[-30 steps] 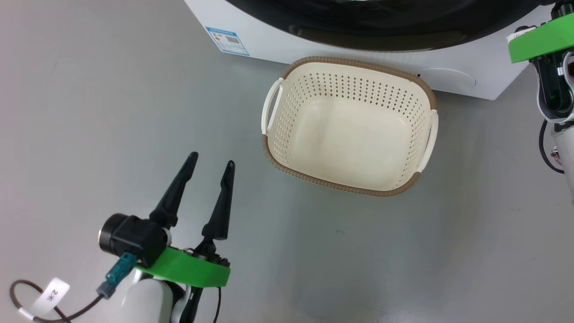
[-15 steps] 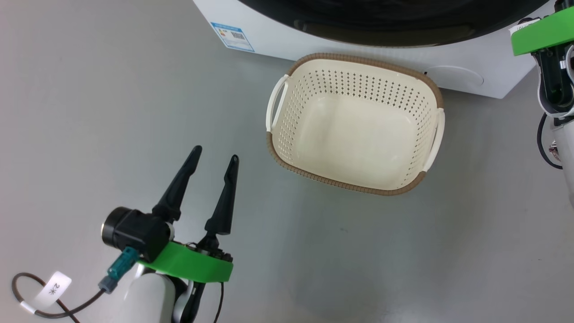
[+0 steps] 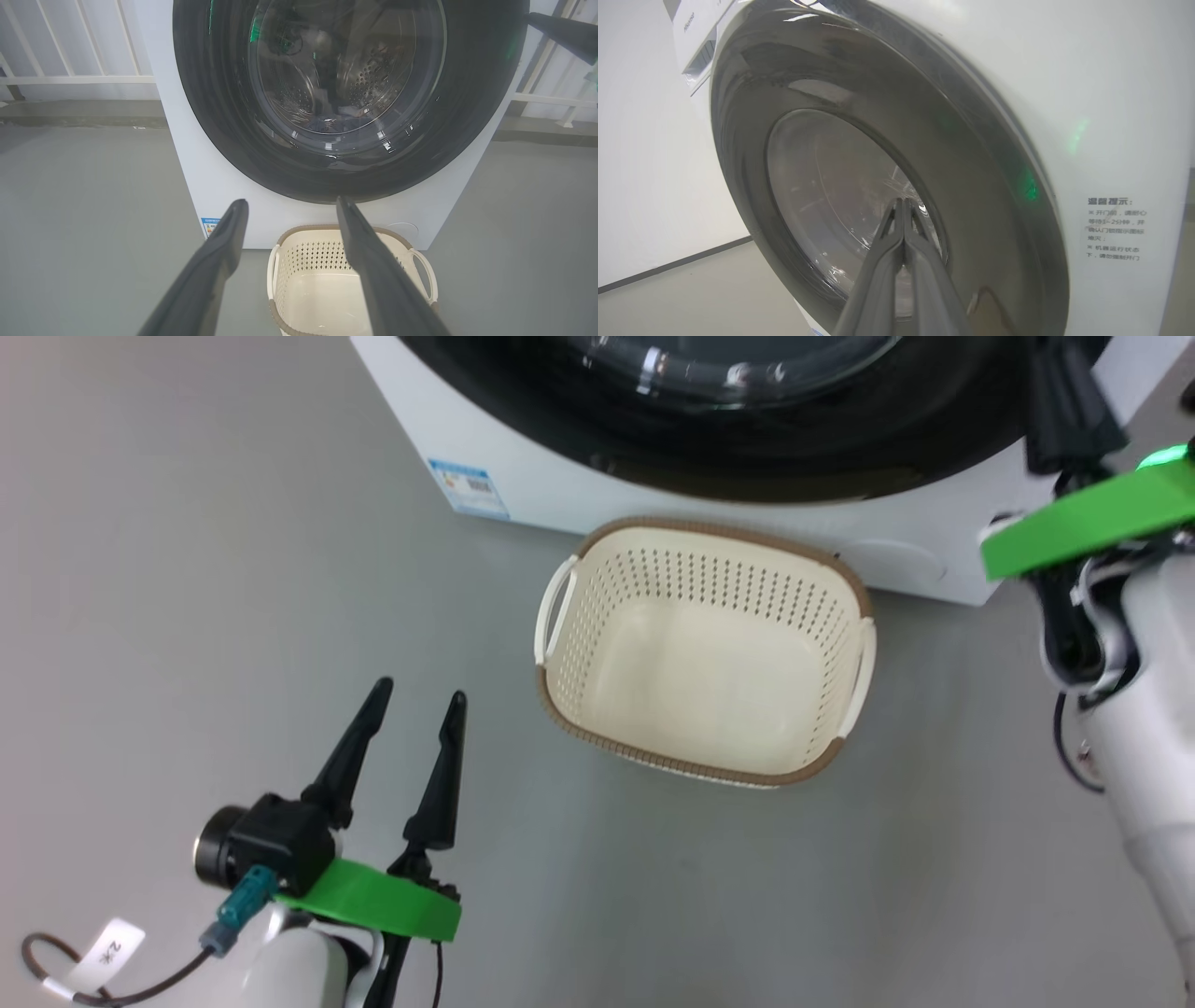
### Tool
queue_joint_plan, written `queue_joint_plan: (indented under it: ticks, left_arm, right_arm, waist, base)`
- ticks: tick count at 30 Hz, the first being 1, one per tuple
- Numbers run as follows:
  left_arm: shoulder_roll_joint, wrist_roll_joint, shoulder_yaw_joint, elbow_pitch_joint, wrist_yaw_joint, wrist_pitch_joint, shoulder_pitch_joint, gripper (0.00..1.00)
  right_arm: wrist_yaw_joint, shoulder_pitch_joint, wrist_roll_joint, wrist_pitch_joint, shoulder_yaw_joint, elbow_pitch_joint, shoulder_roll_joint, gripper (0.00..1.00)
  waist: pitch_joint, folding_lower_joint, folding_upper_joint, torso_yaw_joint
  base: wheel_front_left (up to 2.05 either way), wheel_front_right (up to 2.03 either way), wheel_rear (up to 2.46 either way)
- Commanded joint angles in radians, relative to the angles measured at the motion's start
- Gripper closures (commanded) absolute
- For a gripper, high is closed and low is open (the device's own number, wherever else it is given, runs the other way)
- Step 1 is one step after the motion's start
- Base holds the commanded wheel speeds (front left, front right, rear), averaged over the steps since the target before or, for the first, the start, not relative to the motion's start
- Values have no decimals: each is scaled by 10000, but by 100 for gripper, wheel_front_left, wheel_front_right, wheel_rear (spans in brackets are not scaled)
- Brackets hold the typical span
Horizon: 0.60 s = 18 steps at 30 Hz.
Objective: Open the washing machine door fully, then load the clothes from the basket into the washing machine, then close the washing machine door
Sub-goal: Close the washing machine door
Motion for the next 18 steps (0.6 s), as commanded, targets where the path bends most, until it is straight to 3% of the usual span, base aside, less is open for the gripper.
queue_joint_plan:
  ticks: [1,2,18]
  left_arm:
    - [204,156,420,-132,-21,-63,140,0]
    - [206,183,475,-90,-21,-63,193,0]
    - [777,166,1162,327,-21,-63,851,0]
  right_arm:
    - [0,307,127,-48,120,-309,162,24]
    - [0,467,123,-48,127,-339,186,0]
    - [0,2885,-11,-48,-157,-770,382,0]
  waist:
    - [-470,0,0,-269]
    - [-585,0,0,-322]
    - [-1934,0,0,-1334]
  base:
    - [0,0,0]
    - [0,0,0]
    - [0,0,0]
